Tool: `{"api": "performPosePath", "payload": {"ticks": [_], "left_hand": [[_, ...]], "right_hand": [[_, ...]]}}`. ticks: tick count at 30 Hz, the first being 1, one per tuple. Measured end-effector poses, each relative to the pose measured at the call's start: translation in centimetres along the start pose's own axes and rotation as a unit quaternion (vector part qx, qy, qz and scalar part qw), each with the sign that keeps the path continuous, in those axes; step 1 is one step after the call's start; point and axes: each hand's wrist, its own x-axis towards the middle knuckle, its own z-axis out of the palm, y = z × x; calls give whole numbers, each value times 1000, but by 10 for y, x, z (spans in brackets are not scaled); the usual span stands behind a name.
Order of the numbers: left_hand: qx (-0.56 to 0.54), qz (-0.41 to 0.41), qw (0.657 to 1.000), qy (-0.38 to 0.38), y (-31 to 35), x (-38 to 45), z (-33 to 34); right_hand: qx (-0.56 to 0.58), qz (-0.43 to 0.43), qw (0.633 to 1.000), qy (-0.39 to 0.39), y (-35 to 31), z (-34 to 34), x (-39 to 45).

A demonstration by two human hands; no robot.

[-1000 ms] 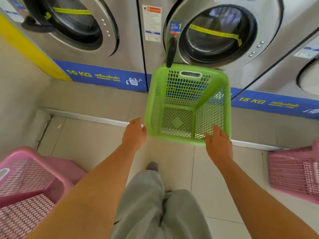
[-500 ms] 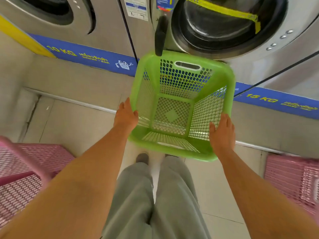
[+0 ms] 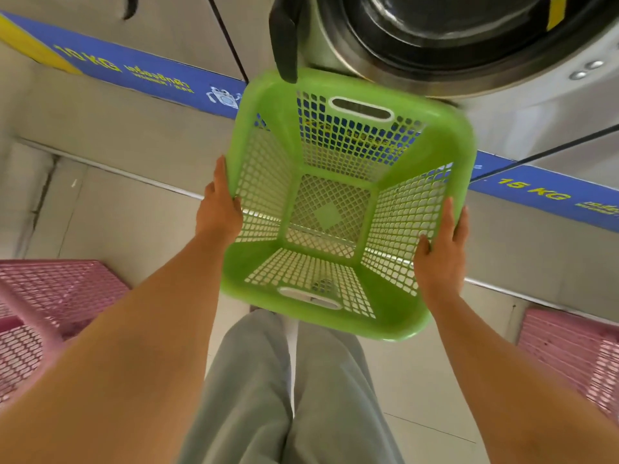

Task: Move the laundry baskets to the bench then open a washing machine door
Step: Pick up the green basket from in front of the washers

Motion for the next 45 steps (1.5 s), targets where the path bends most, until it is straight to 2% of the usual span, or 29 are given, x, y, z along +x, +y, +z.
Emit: {"api": "performPosePath", "payload": {"ticks": [4, 13, 24, 35, 45], "left_hand": [[5, -7, 1000, 16, -1, -5, 2], [-1, -36, 999, 25, -35, -43, -6], [-105, -111, 986, 65, -157, -131, -30], [-178, -247, 945, 121, -338, -203, -29], [-207, -300, 919, 150, -420, -193, 13]], "right_hand": [[30, -3, 1000, -3, -3, -2, -1], [21, -25, 999, -31, -11, -7, -33], [-22, -103, 992, -64, -63, 12, -116], [-59, -214, 967, -126, -132, 105, -217], [-90, -272, 944, -162, -151, 199, -229]]}}
